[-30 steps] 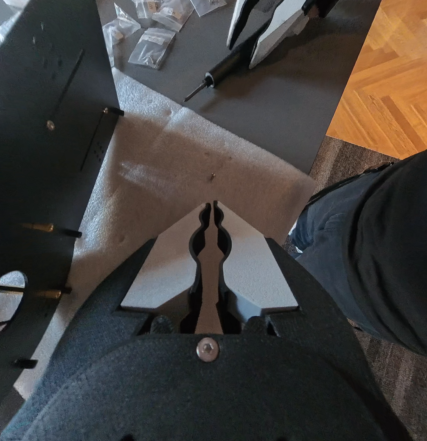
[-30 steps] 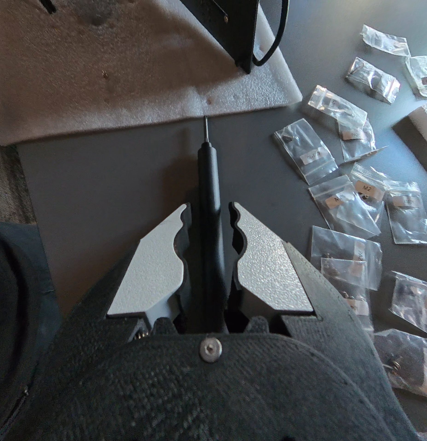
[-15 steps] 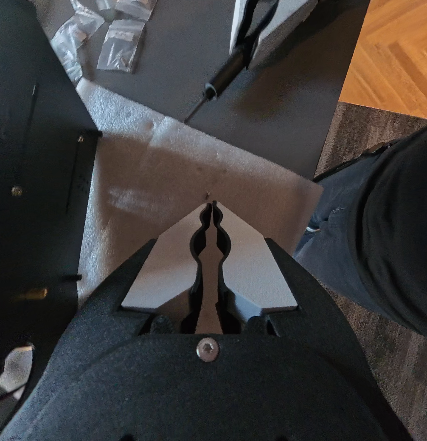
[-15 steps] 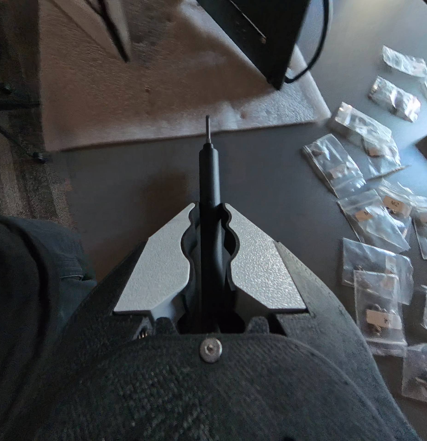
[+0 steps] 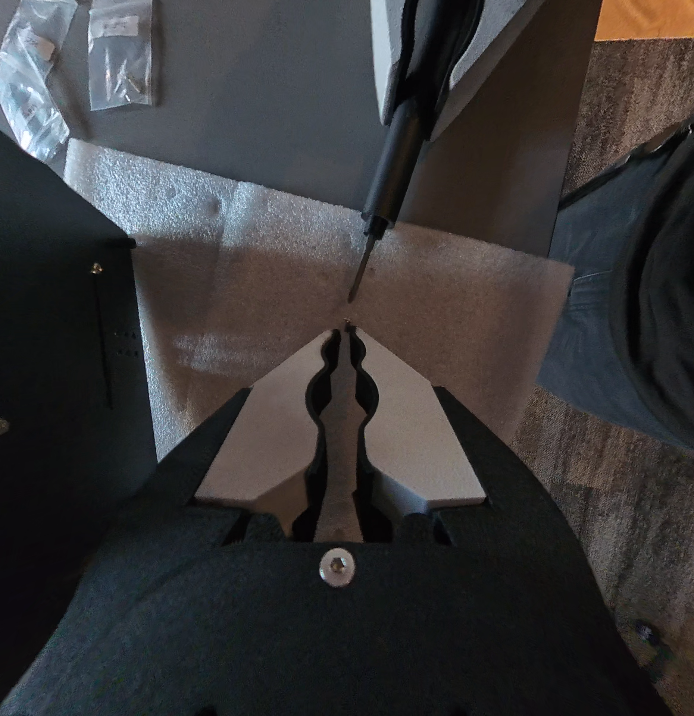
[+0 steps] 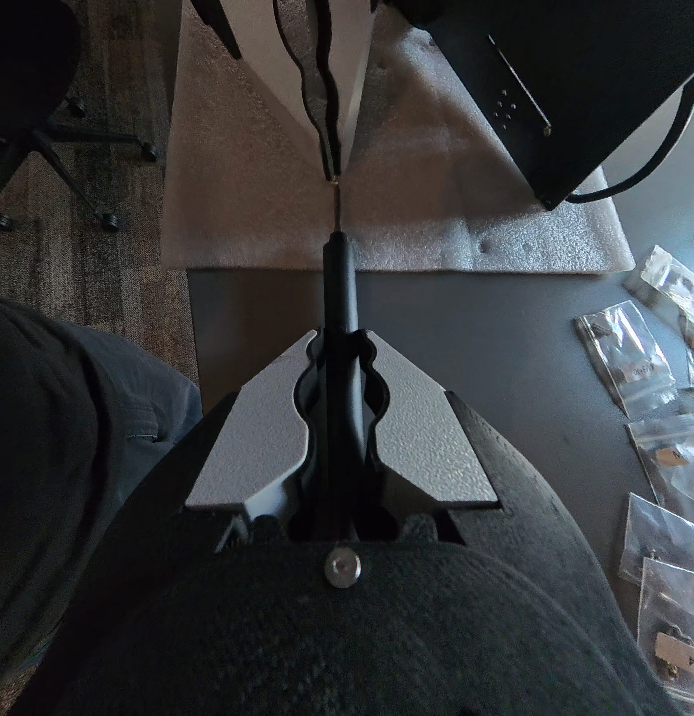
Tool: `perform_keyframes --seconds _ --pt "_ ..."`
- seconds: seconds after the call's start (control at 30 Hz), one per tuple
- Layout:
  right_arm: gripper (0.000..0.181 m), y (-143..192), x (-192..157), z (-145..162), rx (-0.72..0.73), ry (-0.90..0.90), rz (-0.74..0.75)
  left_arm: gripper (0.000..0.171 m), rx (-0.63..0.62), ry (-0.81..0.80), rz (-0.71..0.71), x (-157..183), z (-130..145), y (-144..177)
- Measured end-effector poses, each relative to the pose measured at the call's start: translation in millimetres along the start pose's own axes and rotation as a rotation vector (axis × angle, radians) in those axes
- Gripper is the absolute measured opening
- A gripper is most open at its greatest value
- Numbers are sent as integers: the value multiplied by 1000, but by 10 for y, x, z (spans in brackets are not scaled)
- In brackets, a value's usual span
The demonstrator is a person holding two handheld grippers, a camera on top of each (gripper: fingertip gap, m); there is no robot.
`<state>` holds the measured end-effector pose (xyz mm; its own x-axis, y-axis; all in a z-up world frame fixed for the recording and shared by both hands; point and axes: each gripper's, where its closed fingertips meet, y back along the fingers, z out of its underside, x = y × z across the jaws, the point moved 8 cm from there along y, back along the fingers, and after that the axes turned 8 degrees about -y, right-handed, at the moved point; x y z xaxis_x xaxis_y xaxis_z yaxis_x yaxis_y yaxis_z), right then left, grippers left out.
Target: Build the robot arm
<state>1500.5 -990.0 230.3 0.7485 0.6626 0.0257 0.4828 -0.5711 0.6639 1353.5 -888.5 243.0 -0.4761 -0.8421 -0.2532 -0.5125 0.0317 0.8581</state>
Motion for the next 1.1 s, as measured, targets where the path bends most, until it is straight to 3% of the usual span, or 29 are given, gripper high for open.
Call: perform_keyframes --seconds 0.6,1.1 --pt "16 -54 31 -160 -171 76 7 0 8 -69 1 -16 19 20" --pt "16 -49 51 -221 -183 118 16 0 11 -83 18 -21 -24 82"
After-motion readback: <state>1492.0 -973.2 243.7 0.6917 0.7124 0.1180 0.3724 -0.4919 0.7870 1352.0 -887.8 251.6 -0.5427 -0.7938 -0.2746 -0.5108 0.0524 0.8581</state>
